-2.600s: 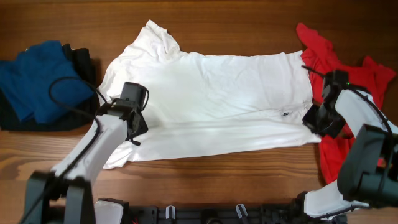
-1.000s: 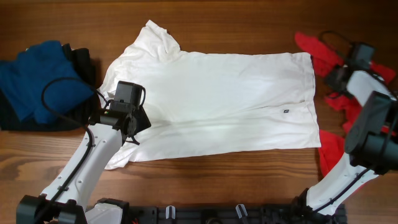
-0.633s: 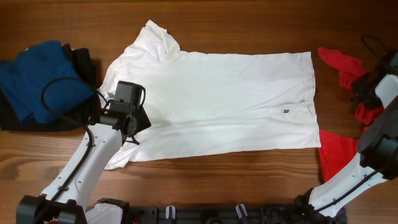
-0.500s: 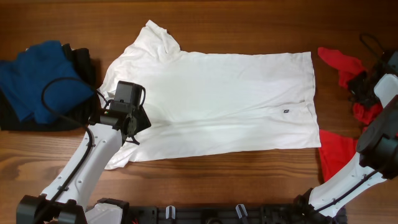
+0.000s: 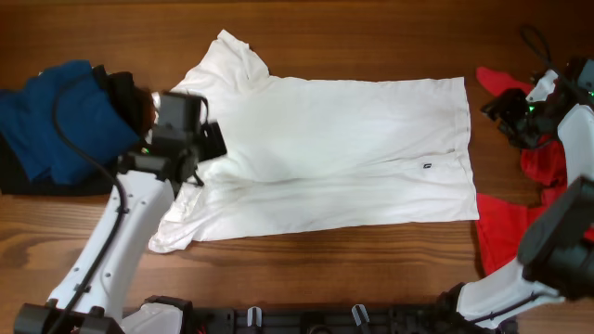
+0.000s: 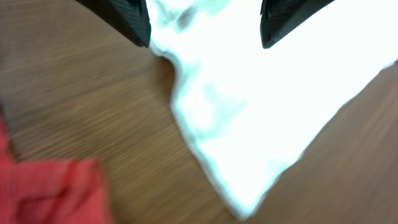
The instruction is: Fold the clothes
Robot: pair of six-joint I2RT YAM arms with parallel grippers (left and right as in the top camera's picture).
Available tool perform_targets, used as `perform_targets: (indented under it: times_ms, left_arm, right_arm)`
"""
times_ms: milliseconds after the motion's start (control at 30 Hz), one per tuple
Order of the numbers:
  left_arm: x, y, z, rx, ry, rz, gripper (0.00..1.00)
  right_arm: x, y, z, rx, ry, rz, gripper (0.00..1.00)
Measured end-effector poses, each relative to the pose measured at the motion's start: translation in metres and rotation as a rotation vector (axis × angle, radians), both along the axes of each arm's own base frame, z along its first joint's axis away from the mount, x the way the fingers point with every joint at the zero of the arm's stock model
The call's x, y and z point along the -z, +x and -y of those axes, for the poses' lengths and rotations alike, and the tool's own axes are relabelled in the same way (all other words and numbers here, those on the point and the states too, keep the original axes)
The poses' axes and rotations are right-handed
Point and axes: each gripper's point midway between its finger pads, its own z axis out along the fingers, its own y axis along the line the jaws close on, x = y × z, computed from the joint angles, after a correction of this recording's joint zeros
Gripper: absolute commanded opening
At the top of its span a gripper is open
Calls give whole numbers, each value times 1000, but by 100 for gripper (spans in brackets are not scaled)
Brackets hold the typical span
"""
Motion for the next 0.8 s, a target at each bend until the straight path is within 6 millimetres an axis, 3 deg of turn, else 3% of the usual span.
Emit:
perform_targets:
  times_ms: [100, 200, 433, 633, 800]
  left_arm:
    - [-22, 28, -7, 8, -7, 59, 73]
    - [-20, 51, -15, 17, -3, 41, 74]
    - [33, 115, -25, 70, -8, -122, 77]
    - [62, 178, -33, 94, -75, -146, 77]
    - [83, 208, -43, 119, -64, -119, 77]
  right_arm:
    - [-22, -8, -33, -95, 2, 5, 59]
    - [-25, -17, -59, -165, 16, -26, 59]
    - [-18, -33, -95, -260, 24, -113, 59]
    - [-15, -42, -105, -284, 25, -157, 58]
    - [-14, -47, -105, -286, 28, -178, 58]
